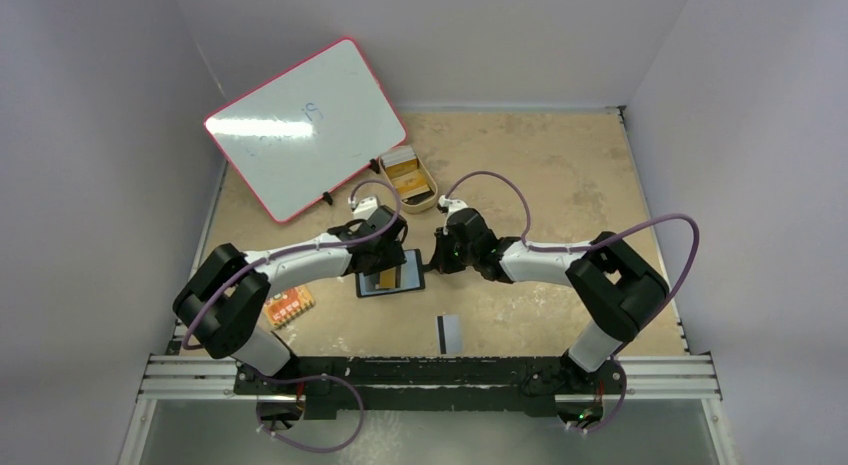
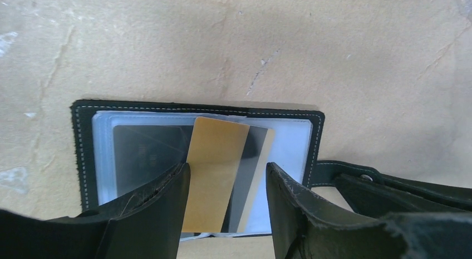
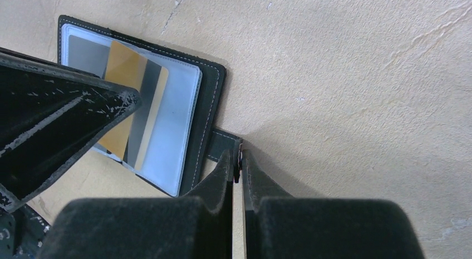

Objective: Put the credit cards into the card holder
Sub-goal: Insert the credit card into the card holder.

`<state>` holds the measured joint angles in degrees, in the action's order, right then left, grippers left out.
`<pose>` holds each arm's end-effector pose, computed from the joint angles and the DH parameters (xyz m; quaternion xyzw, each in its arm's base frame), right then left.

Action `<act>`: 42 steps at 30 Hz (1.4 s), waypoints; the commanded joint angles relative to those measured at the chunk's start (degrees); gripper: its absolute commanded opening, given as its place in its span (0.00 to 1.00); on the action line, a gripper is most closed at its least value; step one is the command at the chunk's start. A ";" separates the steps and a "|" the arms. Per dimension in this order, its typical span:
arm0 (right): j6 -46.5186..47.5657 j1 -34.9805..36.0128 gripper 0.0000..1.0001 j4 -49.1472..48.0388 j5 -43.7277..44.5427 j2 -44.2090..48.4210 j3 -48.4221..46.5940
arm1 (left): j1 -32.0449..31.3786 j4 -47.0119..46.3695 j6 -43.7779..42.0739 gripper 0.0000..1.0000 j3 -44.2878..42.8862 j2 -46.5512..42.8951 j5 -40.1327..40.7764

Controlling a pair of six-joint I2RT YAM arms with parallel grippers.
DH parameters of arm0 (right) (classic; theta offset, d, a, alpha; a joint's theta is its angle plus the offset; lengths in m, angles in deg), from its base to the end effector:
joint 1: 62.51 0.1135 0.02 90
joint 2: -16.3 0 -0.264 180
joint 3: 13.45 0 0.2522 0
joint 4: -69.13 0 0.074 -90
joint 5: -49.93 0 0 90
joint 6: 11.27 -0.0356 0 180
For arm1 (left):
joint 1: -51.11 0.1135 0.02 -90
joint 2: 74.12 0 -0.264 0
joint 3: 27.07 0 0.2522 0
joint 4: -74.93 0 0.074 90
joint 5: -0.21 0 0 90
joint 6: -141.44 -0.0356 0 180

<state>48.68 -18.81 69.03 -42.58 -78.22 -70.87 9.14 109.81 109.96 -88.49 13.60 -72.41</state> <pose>0.2371 0.2287 0.1586 -0.1160 0.8872 0.2834 0.3451 0.2210 -0.1845 0.1709 -0.1750 0.9420 -0.0955 0.2698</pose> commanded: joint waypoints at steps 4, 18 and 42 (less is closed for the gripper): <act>-1.18 -0.02 0.00 -1.86 0.30 0.40 0.66 | 0.48 -7.88 3.66 0.51 1.57 -0.96 -5.74; -6.04 -0.02 0.00 -1.63 0.05 1.70 2.71 | 0.49 -12.25 7.11 0.51 2.26 -2.41 -10.84; -6.20 -0.20 0.00 -1.34 0.39 3.68 3.65 | 0.35 -5.71 3.11 0.55 0.43 -0.51 -7.64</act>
<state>42.74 -18.92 67.58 -42.53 -76.12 -67.20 9.36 106.25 114.27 -87.02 11.85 -79.25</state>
